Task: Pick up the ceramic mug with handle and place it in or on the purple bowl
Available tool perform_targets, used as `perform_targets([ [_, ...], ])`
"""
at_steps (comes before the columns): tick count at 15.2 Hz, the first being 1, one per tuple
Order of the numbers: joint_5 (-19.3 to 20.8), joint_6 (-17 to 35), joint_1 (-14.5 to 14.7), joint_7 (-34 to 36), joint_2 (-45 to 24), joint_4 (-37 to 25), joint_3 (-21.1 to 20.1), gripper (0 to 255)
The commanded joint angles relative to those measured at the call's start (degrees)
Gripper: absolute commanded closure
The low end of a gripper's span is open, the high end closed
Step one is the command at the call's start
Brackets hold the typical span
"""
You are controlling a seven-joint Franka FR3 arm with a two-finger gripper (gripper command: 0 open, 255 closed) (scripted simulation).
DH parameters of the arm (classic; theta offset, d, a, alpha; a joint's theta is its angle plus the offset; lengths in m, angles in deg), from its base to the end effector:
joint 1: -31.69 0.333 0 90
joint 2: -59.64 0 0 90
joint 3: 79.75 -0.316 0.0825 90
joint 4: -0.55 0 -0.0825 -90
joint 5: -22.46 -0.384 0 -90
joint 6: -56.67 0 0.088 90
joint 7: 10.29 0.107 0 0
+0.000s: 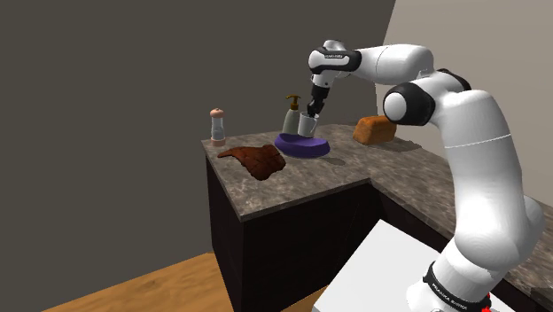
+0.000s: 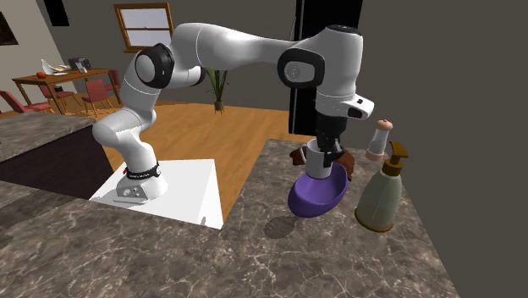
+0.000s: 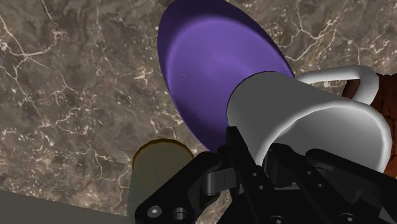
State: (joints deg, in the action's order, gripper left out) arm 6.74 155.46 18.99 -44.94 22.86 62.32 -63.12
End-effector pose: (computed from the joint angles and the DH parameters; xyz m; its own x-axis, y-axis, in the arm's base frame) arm 0.6799 -0.2797 0.4666 0.9910 0.1088 0.0779 0.1141 -0.9912 -0.0675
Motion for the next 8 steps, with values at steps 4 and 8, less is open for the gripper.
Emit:
perform_targets([
  [4,-0.07,2.92,0.42,-0.41,0.23,3.17,-0.02,255],
  [8,-0.07,2.92,0.41,-0.41,0.23,3.16,-0.02,255],
])
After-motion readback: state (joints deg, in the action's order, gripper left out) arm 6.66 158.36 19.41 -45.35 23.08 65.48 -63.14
